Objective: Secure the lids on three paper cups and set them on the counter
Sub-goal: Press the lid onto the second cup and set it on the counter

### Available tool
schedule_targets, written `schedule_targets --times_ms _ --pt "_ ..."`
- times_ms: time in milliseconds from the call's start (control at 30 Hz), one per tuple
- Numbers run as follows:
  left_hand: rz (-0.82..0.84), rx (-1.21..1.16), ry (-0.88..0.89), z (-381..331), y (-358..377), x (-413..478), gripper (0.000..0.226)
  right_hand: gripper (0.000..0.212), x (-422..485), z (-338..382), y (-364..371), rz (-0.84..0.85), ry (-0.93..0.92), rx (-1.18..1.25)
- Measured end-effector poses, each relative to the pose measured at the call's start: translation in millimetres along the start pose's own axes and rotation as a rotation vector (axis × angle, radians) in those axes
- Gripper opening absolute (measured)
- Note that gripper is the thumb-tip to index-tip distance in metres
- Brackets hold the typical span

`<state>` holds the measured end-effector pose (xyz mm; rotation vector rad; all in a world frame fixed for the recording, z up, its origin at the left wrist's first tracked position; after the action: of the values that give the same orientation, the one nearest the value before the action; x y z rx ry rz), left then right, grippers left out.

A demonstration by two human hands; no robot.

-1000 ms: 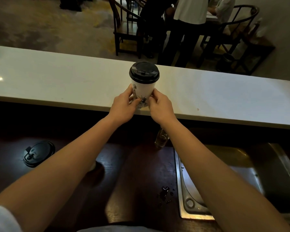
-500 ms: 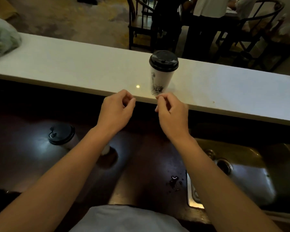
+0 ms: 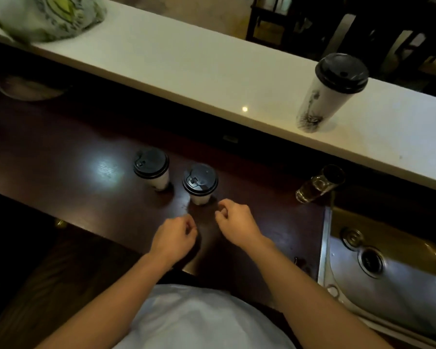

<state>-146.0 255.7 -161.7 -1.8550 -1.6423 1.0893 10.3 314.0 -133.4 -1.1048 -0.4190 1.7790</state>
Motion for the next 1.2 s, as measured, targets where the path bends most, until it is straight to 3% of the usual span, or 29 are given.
schedule_targets --times_ms 100,233,367,533,800,967,1100,1200 --pt "-0.053 -0.103 -0.019 18 -17 15 0.013 0.053 11 2 1 -0.006 0.075 0.049" --pt "-0.085 -0.196 0.065 21 -27 46 0.05 0.084 24 9 -7 -0.044 0.151 0.107" --pt "-0.078 -0.308 0.178 19 -29 72 0.069 0.101 25 18 -10 -0.082 0.197 0.14" --pt "0.026 -0.358 0.327 6 -28 95 0.074 0.106 25 44 -5 -0.071 0.134 0.095" --pt "0.148 -0.48 0.457 -5 -14 106 0.065 0.095 30 50 -19 -0.197 0.208 0.125" --pt "0.188 -0.483 0.494 -2 -10 114 0.077 0.09 31 35 -34 -0.203 0.276 0.165" --pt "0.216 -0.47 0.511 -5 2 116 0.083 0.058 31 21 -41 -0.2 0.312 0.368" --pt "0.232 -0.484 0.511 -5 11 113 0.084 0.049 25 11 -36 -0.157 0.347 0.53"
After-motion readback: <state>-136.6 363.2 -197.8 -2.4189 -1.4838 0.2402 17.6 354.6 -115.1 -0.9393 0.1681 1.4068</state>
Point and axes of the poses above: each hand's wrist, its own x-axis towards the middle knuckle, its own y-axis out of the palm, z = x × y, the point moved 10 cm from there along x, towards the middle knuckle, and after that the axes turned 11 degrees about y, right-handed, at the moved point
